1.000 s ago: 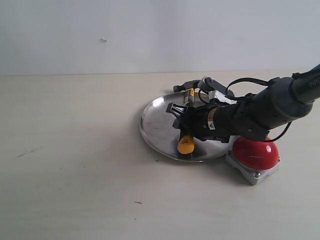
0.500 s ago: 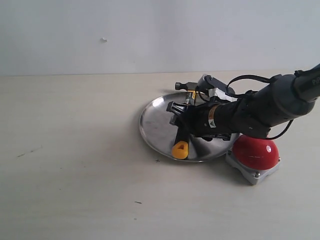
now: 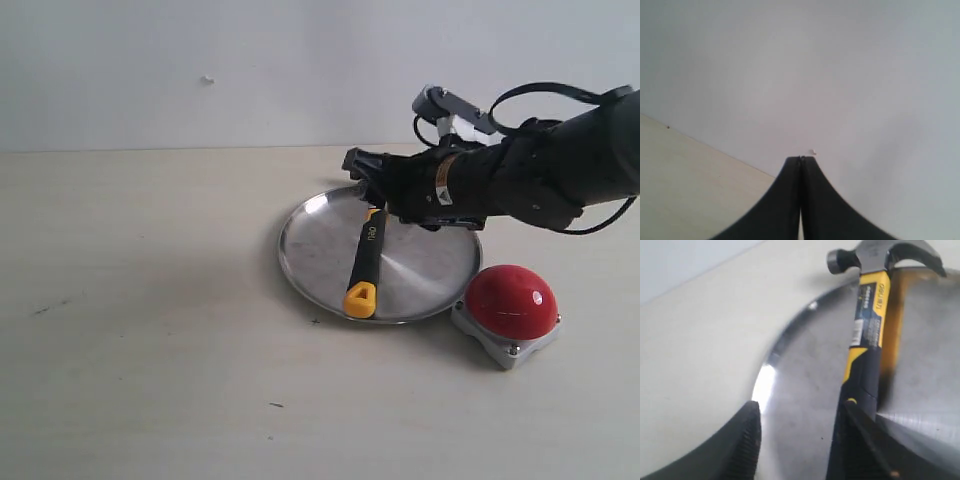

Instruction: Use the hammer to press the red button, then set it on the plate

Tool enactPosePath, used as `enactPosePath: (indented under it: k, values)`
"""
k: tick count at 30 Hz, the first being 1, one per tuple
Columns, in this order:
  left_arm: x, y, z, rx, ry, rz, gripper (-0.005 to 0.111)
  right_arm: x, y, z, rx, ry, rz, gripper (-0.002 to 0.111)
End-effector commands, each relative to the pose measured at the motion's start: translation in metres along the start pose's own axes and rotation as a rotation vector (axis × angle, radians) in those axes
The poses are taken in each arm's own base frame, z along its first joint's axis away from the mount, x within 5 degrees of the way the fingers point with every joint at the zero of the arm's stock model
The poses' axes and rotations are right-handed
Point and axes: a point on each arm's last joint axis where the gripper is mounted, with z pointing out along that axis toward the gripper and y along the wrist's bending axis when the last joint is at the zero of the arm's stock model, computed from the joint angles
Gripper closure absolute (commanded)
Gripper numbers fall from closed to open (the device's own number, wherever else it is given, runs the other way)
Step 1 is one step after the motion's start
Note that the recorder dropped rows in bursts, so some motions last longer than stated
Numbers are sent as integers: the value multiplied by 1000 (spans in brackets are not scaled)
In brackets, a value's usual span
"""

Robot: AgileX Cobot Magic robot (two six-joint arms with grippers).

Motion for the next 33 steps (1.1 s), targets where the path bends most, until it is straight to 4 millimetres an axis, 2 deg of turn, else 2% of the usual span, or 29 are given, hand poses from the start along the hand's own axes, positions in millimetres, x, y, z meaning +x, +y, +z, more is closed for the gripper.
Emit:
enactPosePath:
  k: [1, 4, 8, 15, 24, 30, 33]
  values:
    - [1, 0, -1, 5, -2, 0, 107, -5, 18, -41, -54, -46, -43, 87]
    - [1, 0, -1, 5, -2, 0, 107, -4, 26, -81, -106, -90, -103, 108]
    - [1, 0, -1, 5, -2, 0, 107, 14, 25, -143, -162, -140, -219, 108]
    - [1, 0, -1, 5, -2, 0, 107, 56, -2, -233, -255, -281, -250, 108]
    - [1, 0, -1, 5, -2, 0, 107, 64, -5, -309, -433, -554, -264, 108]
    - [1, 0, -1, 5, -2, 0, 107, 68, -8, -339, -481, -680, -309, 108]
    - [1, 0, -1, 5, -2, 0, 107, 77, -18, -337, -434, -700, -377, 108]
